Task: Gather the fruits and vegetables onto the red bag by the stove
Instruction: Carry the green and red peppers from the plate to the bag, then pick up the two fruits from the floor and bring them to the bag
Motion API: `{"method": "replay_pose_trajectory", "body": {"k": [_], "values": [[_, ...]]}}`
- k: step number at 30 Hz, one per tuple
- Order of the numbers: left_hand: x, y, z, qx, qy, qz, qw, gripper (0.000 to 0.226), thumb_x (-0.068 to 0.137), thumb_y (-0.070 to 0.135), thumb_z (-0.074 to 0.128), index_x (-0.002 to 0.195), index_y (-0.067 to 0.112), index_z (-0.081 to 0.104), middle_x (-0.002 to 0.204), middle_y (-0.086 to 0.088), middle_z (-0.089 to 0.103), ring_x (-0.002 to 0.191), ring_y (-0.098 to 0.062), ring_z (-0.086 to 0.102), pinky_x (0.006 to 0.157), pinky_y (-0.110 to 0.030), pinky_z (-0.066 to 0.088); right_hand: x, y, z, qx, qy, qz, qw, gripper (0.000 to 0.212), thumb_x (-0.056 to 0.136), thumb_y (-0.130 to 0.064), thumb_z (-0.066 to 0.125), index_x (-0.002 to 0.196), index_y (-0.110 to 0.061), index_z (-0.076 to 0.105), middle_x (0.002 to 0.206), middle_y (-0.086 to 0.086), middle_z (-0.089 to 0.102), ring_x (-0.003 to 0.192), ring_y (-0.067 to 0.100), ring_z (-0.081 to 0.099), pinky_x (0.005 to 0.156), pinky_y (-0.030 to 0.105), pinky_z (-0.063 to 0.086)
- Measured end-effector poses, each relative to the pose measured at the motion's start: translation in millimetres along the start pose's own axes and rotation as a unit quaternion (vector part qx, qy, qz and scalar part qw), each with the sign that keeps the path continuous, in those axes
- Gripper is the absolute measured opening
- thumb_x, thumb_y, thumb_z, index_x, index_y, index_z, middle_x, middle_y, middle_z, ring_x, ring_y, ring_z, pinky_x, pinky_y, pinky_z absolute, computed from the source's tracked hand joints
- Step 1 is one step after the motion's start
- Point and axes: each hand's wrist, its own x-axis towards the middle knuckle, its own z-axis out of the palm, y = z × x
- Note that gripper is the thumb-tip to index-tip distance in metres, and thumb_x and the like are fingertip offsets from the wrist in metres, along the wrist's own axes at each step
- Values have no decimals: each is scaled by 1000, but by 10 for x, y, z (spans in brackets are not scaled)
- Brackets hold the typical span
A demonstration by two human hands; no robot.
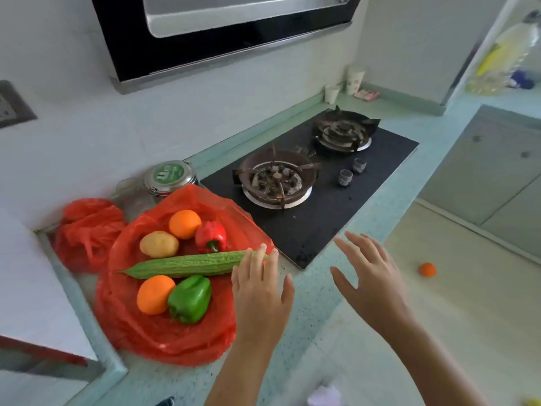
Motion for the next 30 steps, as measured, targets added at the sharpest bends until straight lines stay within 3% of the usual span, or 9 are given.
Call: {"method": "replay_pose_trajectory", "body": {"k": [10, 14, 18, 24, 30], "values": [[68, 754, 293, -57, -38, 127, 990, 42, 82, 31, 42, 112, 6, 58, 121, -16, 59, 116, -32, 43, 91, -47, 43, -391, 520, -480, -33, 77, 94, 992, 43, 76, -28, 60, 115, -11, 59, 118, 13, 61, 112, 37, 53, 89, 48, 44], [77, 1192, 496, -76, -61, 169, 981, 42, 83, 32, 41, 112, 7, 57, 119, -16, 60, 111, -36, 54, 88, -49, 45, -585, 903, -698, -52, 95, 137, 985, 43, 77, -29, 59, 115, -10, 60, 117, 13, 62, 110, 38, 54, 89, 48, 45], [27, 1728, 746, -96, -99, 215, 967, 43, 83, 34, 41, 112, 7, 60, 120, -15, 60, 110, -35, 55, 90, -47, 44, -824, 1372, -966, -66, 108, 184, 975, 44, 81, -36, 51, 117, -11, 59, 118, 12, 61, 112, 37, 52, 93, 47, 45], [-5, 2631, 1165, -111, -120, 268, 949, 44, 82, 33, 42, 110, 6, 62, 119, -16, 61, 110, -35, 55, 90, -47, 44, -1110, 2123, -1420, -96, 152, 234, 956, 41, 77, -29, 59, 113, -10, 61, 114, 14, 62, 109, 36, 54, 89, 47, 47], [-84, 3622, 1663, -138, -136, 310, 931, 44, 81, 34, 42, 111, 8, 60, 121, -14, 59, 114, -31, 48, 91, -41, 43, -1434, 2970, -1923, -119, 192, 274, 935, 43, 80, -35, 49, 111, -9, 62, 113, 15, 63, 108, 38, 56, 87, 47, 46]]}}
